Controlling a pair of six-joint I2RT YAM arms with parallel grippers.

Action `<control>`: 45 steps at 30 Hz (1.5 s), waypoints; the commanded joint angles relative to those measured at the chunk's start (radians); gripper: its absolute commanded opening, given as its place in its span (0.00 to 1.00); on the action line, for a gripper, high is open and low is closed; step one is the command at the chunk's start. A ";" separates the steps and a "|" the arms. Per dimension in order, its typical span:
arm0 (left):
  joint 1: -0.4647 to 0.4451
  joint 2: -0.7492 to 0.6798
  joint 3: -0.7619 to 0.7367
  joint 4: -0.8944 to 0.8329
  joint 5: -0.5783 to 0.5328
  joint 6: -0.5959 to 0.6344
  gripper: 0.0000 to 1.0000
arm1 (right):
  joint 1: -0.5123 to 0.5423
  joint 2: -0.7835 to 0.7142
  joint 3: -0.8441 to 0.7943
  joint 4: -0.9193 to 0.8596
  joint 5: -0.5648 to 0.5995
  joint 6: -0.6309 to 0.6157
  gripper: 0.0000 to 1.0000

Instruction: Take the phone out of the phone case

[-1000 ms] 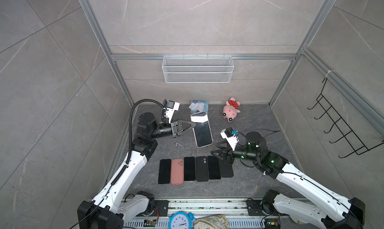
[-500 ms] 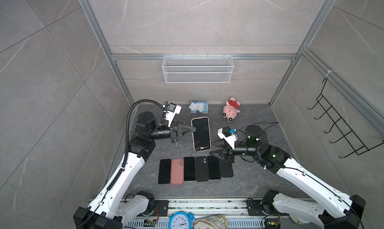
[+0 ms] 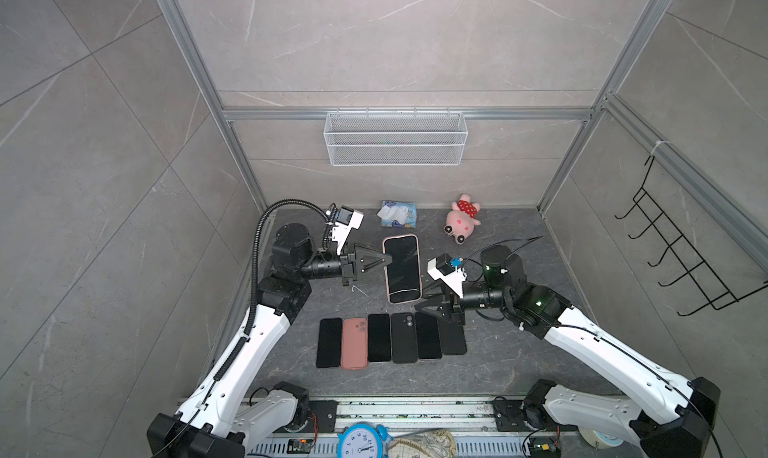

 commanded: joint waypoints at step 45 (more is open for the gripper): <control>-0.023 0.048 -0.043 0.247 0.053 -0.080 0.00 | -0.088 0.055 0.037 0.031 -0.229 -0.012 0.09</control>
